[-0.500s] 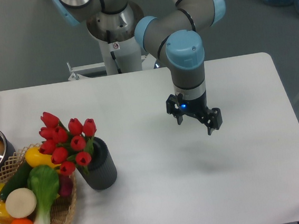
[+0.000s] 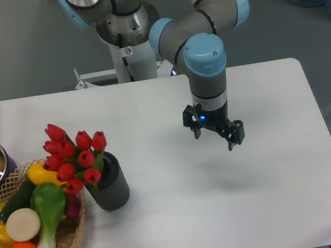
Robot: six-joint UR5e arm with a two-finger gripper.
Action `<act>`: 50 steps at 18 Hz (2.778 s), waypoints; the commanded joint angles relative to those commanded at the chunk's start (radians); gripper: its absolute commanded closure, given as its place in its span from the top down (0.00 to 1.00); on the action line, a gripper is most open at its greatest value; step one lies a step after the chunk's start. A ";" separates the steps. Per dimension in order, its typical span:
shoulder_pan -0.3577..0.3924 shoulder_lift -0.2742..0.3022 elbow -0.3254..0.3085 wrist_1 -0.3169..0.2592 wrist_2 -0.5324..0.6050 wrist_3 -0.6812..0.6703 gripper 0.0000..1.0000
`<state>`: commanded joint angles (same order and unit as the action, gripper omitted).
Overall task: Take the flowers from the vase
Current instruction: 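Move the open gripper toward the red tulips in the grey vase, then lower the open gripper around the tulip stems above the vase rim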
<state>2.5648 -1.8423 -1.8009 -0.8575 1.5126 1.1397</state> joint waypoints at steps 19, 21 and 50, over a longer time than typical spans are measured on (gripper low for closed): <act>0.009 0.140 -0.081 0.011 -0.336 0.009 1.00; 0.005 0.161 -0.081 0.011 -0.373 0.011 1.00; -0.132 0.087 -0.112 0.054 -0.853 0.046 1.00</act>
<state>2.4329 -1.7548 -1.9128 -0.8038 0.6597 1.1858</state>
